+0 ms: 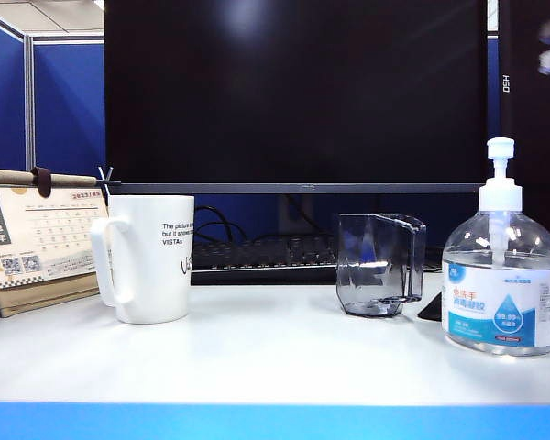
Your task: Swap the positions of the transparent plastic cup and the white ceramic cup.
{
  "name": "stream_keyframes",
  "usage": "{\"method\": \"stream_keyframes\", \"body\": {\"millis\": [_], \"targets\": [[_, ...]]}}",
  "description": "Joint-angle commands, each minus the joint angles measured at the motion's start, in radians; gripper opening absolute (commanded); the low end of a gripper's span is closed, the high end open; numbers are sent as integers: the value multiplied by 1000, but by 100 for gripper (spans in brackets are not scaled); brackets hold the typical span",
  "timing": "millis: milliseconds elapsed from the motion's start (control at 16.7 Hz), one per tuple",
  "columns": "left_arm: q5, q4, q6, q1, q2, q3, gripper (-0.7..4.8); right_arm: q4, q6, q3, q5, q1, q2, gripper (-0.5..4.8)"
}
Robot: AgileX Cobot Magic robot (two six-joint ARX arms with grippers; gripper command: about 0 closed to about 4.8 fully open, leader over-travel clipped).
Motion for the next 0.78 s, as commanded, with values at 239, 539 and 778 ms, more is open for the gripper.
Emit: {"method": "stream_keyframes", "body": {"millis": [239,539,778], "targets": [[19,58,-65,-88,-1,3,90,15,-136,-3,439,476,89,142],[-2,60,-66,-87,0,3,90,17,-378,144,765,767,407,175],[-31,54,-42,-87,0,3,90,72,-436,314,906,763,805,203]]}}
